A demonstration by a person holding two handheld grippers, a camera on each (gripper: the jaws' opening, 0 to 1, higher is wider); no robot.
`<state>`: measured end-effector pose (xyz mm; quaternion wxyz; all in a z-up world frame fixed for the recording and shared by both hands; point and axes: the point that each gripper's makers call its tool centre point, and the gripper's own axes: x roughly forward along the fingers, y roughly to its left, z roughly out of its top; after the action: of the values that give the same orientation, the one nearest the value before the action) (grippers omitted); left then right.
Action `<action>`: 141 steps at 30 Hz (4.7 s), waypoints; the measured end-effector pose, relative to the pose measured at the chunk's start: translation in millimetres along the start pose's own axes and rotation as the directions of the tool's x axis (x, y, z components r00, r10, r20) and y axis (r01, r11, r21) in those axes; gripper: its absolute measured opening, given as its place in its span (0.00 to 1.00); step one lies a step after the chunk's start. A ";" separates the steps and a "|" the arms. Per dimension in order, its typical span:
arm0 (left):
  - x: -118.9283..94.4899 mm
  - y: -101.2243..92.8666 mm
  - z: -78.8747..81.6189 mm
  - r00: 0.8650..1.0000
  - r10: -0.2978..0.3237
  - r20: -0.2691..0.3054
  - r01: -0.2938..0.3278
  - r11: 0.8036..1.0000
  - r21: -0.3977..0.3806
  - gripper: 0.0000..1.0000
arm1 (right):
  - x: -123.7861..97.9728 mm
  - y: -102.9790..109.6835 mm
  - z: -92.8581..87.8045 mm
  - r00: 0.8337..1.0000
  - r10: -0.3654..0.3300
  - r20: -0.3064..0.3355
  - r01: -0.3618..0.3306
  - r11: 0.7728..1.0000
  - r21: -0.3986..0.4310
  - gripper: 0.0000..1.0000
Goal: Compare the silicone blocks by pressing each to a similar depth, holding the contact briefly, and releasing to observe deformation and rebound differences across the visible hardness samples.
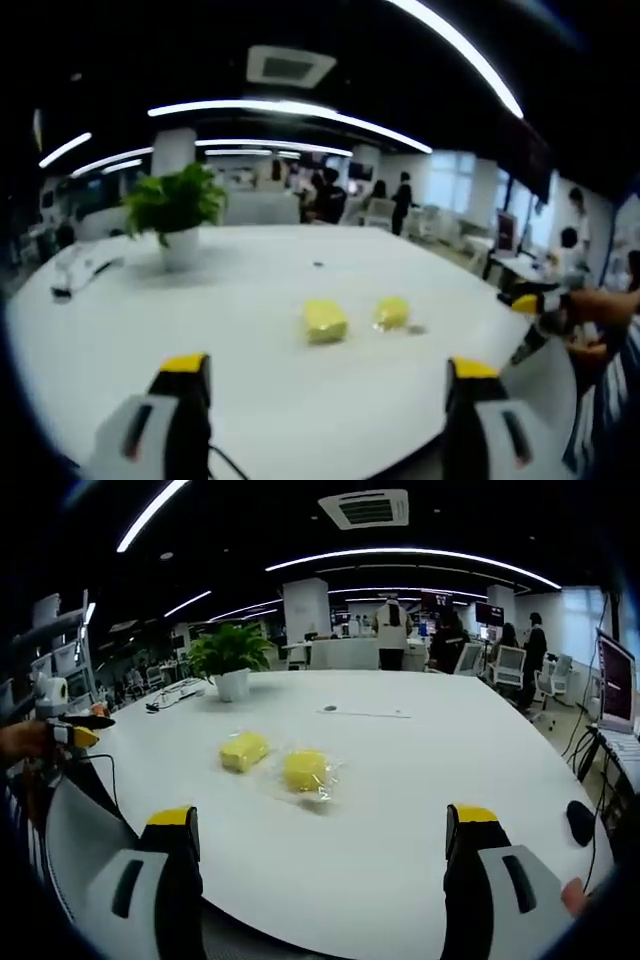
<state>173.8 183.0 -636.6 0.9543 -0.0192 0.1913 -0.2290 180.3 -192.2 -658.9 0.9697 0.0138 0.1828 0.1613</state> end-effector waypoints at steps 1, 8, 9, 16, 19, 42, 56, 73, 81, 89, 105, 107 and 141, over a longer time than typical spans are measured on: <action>-0.9 0.0 0.5 1.000 0.003 0.006 -0.003 1.000 0.002 1.00 | -1.2 -0.3 0.2 1.000 0.002 0.000 -0.002 1.000 0.005 0.96; -1.3 -3.7 0.6 1.000 0.007 0.013 -0.007 1.000 0.003 1.00 | -9.5 -3.7 0.9 1.000 -0.020 -0.001 0.020 1.000 0.010 0.96; -1.2 -4.4 0.4 1.000 0.006 0.011 -0.006 1.000 0.004 1.00 | -10.2 -3.1 0.9 1.000 -0.019 -0.001 0.019 1.000 0.006 0.96; -0.9 -8.0 -0.5 1.000 -0.003 0.010 0.003 1.000 -0.003 1.00 | -13.9 -5.3 6.6 0.999 -0.030 0.011 0.031 0.999 -0.017 0.96; -1.3 -8.7 0.1 1.000 -0.004 0.010 0.004 1.000 0.001 1.00 | -14.9 -7.4 9.1 0.999 -0.033 0.018 0.033 0.999 -0.017 0.96; -7.3 0.4 17.4 0.997 0.038 0.064 -0.040 0.999 0.031 1.00 | -12.6 -1.1 20.3 0.998 -0.017 0.055 0.019 0.999 -0.040 0.96; -7.1 4.5 11.6 0.998 0.039 0.050 -0.039 0.999 0.003 1.00 | -7.5 -0.5 13.6 1.000 -0.010 0.019 0.011 0.999 -0.037 0.96; -5.2 5.0 13.8 0.998 0.035 0.045 -0.035 0.999 -0.005 1.00 | -2.8 0.4 16.0 1.000 0.002 0.019 -0.001 0.999 -0.035 0.96; -2.7 4.6 13.3 0.999 0.022 0.026 -0.022 1.000 -0.013 1.00 | -1.7 3.0 10.5 1.000 0.015 -0.013 -0.015 0.999 -0.033 0.90; 6.9 0.3 14.7 1.000 0.000 0.021 0.000 1.000 -0.016 1.00 | -3.5 -0.6 9.0 1.000 0.009 -0.015 -0.009 1.000 -0.027 0.90; 42.8 14.4 23.3 1.000 -0.023 -0.020 0.022 0.999 -0.031 1.00 | -7.4 -7.0 16.7 0.999 0.005 0.049 -0.005 1.000 0.008 0.96; 51.4 18.6 24.5 0.999 -0.027 -0.035 0.026 1.000 -0.017 1.00 | -7.2 -9.6 10.4 1.000 -0.001 0.020 0.001 1.000 0.022 0.96; 244.0 66.9 -11.2 0.910 -0.285 -0.300 0.159 0.911 -0.381 0.59 | -41.4 -48.7 -18.3 0.980 -0.174 -0.094 0.180 0.982 0.054 0.89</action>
<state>398.9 135.0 -742.3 0.8534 -0.1688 0.3915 -0.2999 152.3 -252.1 -665.7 0.9702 0.0206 0.2313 0.0689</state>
